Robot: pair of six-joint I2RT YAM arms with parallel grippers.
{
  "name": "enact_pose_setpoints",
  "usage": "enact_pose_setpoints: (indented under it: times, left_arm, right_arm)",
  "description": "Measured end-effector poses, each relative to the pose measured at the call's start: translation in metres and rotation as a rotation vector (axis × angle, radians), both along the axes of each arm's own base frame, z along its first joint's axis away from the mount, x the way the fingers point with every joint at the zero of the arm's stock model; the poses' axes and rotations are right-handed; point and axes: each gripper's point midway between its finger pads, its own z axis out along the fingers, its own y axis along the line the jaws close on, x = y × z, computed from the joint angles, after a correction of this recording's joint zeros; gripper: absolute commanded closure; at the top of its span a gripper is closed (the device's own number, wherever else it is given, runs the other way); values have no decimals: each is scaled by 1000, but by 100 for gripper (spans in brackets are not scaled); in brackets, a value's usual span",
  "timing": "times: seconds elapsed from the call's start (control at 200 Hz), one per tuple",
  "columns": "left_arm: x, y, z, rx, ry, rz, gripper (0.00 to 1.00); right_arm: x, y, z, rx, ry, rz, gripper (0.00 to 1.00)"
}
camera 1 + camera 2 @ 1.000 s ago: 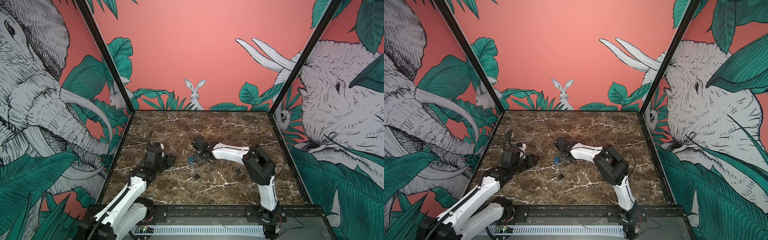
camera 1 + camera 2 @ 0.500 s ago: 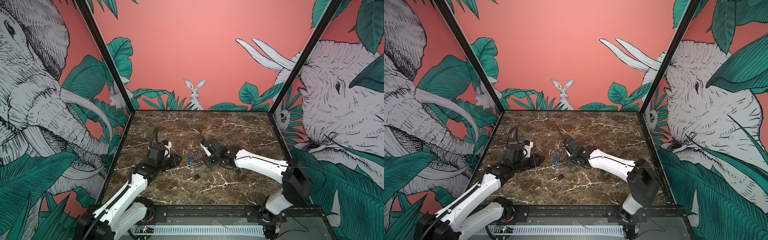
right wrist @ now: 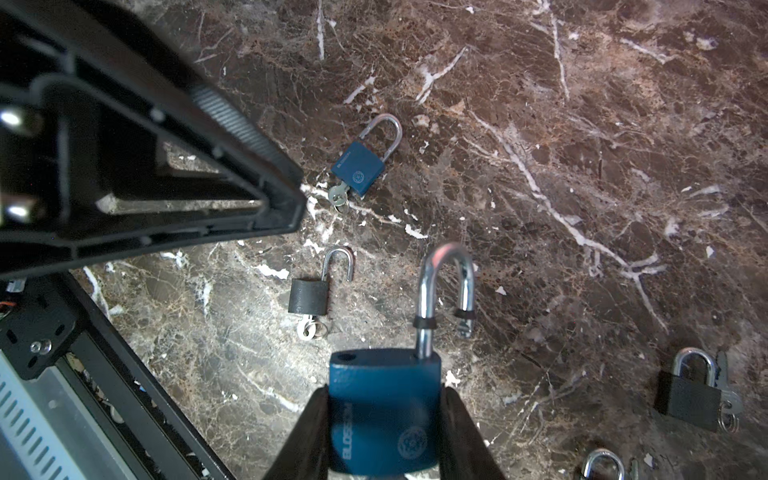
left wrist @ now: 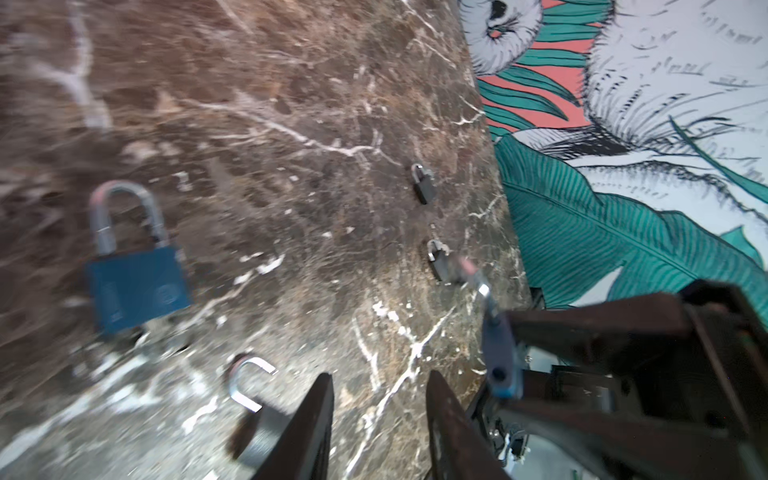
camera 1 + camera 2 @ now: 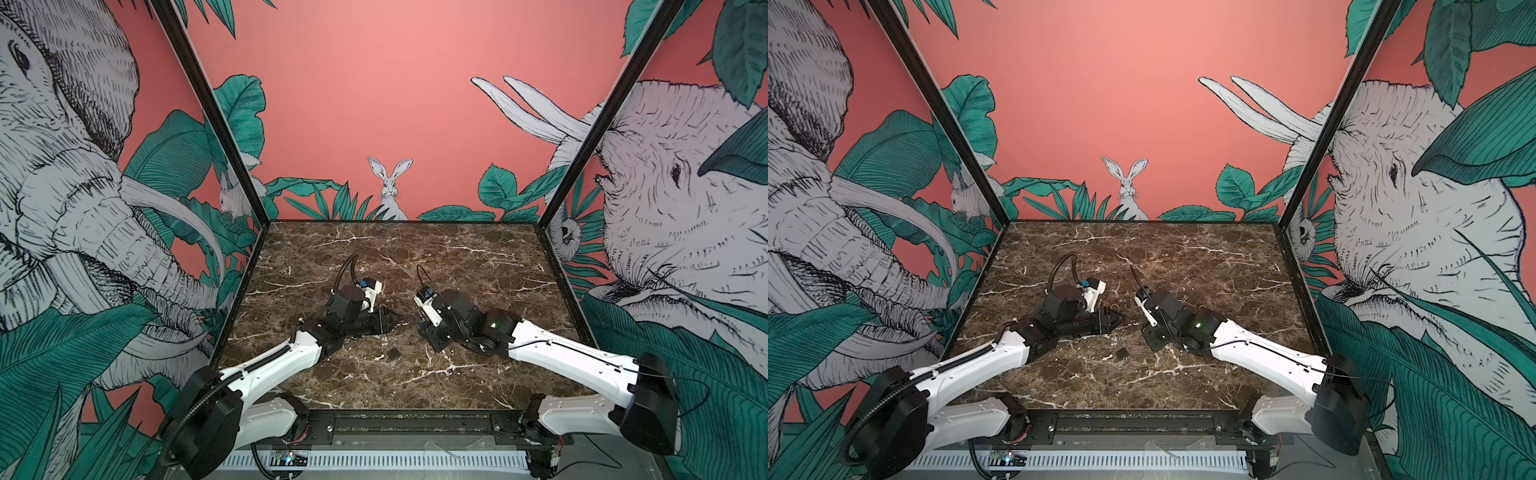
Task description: Lock with the key
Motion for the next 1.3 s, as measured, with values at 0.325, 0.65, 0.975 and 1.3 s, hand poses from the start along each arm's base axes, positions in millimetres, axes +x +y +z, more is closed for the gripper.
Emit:
enact_pose_setpoints:
  times: [0.325, 0.65, 0.975, 1.3]
  left_arm:
    - [-3, -53, 19, -63, -31, -115, 61]
    - [-7, -69, 8, -61, 3, -148, 67]
    - [-4, -74, 7, -75, 7, -152, 73]
    - [-1, -81, 2, -78, 23, -155, 81]
  right_arm:
    - [-5, -5, -1, -30, -25, -2, 87]
    - [-4, -8, -2, -47, -36, -11, 87]
    - [-4, -7, -3, -49, -36, -9, 89]
    - [-7, -6, -4, -55, -34, 3, 91]
